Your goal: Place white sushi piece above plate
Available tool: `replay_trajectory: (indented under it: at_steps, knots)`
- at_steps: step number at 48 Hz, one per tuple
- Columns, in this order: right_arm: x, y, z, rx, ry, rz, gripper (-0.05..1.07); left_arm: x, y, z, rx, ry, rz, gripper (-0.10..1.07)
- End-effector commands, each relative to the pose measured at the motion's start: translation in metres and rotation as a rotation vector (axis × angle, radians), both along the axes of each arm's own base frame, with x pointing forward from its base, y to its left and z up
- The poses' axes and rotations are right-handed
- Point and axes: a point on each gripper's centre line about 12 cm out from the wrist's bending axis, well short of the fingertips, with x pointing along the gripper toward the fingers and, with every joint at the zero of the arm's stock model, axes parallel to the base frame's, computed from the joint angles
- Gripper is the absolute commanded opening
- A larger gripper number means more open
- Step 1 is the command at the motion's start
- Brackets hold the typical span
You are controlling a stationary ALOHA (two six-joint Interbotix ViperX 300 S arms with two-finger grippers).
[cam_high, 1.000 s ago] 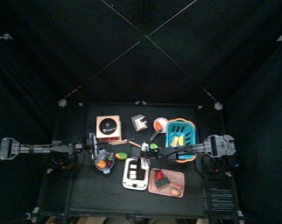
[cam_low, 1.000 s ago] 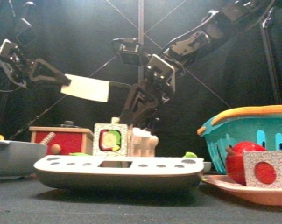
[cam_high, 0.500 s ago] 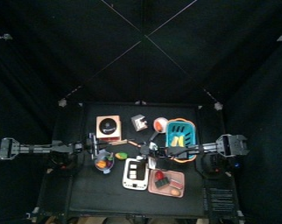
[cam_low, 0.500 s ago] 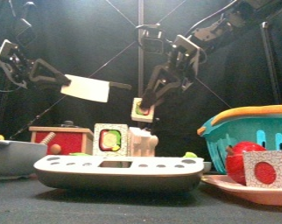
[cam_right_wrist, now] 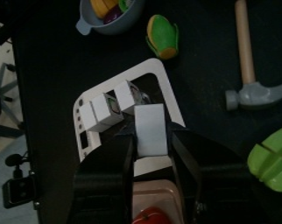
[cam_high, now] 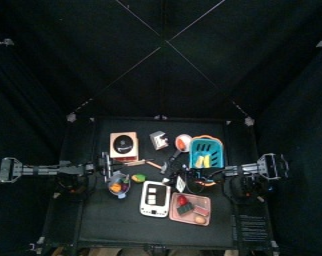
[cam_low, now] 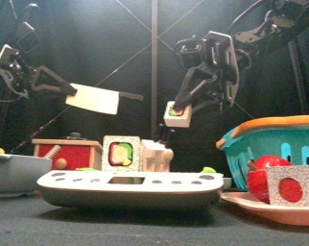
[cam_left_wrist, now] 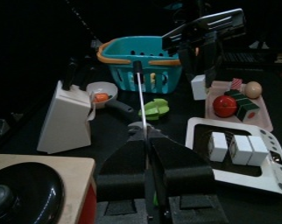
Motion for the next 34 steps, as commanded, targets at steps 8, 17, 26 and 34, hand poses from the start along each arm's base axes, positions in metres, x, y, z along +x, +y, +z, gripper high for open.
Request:
replay_trajectory:
  at_steps: [8,17,26,34]
  knots:
    - [-0.004,0.003,0.012,0.109,-0.004,-0.06,0.54,0.003,-0.001,0.005,-0.007,-0.017,-0.005,0.34]
    - [-0.012,0.005,0.01,0.183,0.113,-0.089,0.54,0.003,-0.004,0.005,-0.008,-0.017,-0.018,0.34]
    - [-0.013,0.002,0.016,0.194,0.197,-0.14,0.54,0.003,-0.005,0.005,-0.005,-0.018,-0.021,0.34]
    - [-0.012,-0.002,0.022,0.171,0.237,-0.241,0.54,0.003,-0.005,0.005,-0.003,-0.016,-0.022,0.34]
